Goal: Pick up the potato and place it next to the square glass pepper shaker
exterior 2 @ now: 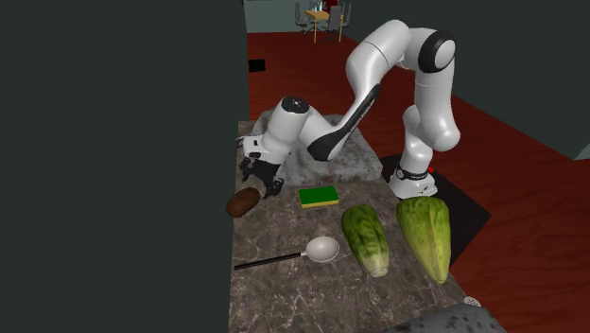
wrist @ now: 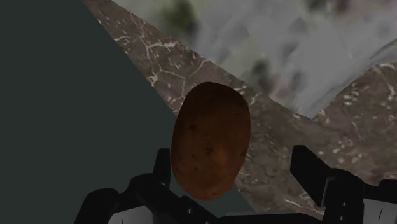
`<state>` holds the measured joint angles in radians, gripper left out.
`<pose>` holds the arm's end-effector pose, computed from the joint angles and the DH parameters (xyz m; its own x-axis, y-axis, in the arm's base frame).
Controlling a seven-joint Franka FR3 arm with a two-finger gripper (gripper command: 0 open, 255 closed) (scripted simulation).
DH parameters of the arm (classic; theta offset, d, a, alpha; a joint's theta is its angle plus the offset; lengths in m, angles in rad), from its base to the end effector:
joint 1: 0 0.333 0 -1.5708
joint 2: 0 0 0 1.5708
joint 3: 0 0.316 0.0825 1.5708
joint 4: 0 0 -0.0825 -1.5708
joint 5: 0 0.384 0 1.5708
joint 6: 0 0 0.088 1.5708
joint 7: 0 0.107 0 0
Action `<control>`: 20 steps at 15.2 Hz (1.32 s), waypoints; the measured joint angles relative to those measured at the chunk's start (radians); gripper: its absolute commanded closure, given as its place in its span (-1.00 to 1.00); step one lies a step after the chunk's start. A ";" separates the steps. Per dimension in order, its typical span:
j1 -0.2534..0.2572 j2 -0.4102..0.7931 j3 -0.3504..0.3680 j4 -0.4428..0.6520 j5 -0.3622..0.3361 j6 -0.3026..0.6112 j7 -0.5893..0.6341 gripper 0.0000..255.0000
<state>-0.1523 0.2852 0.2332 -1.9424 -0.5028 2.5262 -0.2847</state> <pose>0.6353 0.0481 0.3714 0.7285 0.6696 0.1444 0.5833 -0.7169 0.3819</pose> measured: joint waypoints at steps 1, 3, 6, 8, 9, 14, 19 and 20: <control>-0.012 -0.002 0.000 -0.023 0.008 0.049 -0.001 -1.00; -0.018 0.013 -0.005 -0.034 0.004 0.096 0.005 -1.00; -0.015 0.051 -0.017 -0.021 -0.015 0.125 0.019 -1.00; -0.014 0.063 -0.021 -0.017 -0.021 0.133 0.022 -1.00; -0.014 0.065 -0.022 -0.015 -0.022 0.135 0.023 -1.00; -0.013 0.068 -0.023 -0.014 -0.024 0.136 0.025 1.00; -0.013 0.064 -0.027 -0.008 -0.028 0.138 0.030 1.00; -0.014 0.065 -0.027 -0.008 -0.028 0.139 0.029 1.00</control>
<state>-0.1659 0.3497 0.2061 -1.9501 -0.5303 2.6648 -0.2562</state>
